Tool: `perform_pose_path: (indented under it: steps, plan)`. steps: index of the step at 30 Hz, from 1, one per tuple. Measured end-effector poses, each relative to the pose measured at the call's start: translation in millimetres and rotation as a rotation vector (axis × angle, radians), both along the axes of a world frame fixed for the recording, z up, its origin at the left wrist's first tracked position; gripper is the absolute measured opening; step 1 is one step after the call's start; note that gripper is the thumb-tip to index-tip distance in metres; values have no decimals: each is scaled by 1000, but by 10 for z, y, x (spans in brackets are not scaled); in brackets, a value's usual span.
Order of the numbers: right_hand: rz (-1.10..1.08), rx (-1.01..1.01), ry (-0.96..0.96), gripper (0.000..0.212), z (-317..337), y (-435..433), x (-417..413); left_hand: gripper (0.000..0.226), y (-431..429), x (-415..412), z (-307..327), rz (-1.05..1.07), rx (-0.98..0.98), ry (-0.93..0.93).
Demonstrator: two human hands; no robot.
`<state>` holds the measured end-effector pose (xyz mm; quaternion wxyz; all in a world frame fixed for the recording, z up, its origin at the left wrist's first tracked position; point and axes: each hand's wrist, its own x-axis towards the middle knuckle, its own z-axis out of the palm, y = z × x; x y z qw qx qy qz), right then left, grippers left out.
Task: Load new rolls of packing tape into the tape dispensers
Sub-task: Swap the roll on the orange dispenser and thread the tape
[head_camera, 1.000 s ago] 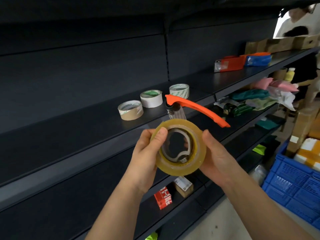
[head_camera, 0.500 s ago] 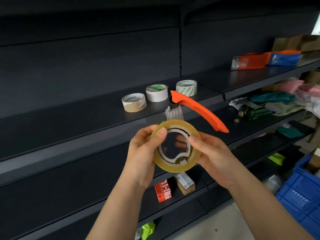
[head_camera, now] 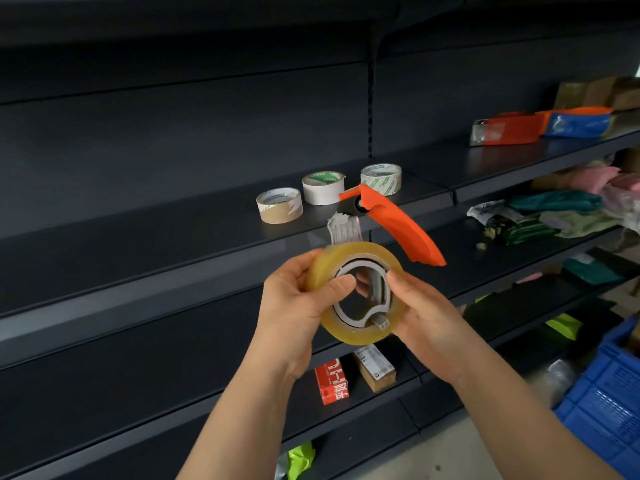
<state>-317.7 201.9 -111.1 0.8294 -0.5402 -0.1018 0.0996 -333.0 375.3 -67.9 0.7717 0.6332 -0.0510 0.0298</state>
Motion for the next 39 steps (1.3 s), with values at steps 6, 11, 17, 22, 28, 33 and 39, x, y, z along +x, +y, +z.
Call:
perform_pose_path:
  steps: [6, 11, 17, 22, 28, 33, 39]
  plan:
    - [-73, -445, -57, 30, 79, 11, -93, 43, -86, -28, -19, 144, 145, -35]
    - [-104, -957, -165, 33, 204, -97, -84, 48, -93, -27, -2, 169, 226, -42]
    - [-445, -1000, -393, 13, 541, -204, -200, 54, -20, 0, 28, 177, 339, -35]
    - [-588, -785, -378, 57, 503, -227, -40, 51, 120, -22, 124, 35, 315, -32]
    - [-538, -807, -430, 109, 276, 66, -127, 49, 22, -37, 99, 148, 263, 5]
    - [-328, -851, -613, 85, 219, 262, -264, 51, -129, -36, 14, 294, 162, 91]
    - [-111, -766, -402, 92, 202, 228, -181, 45, -144, -91, -1, 160, 160, 58]
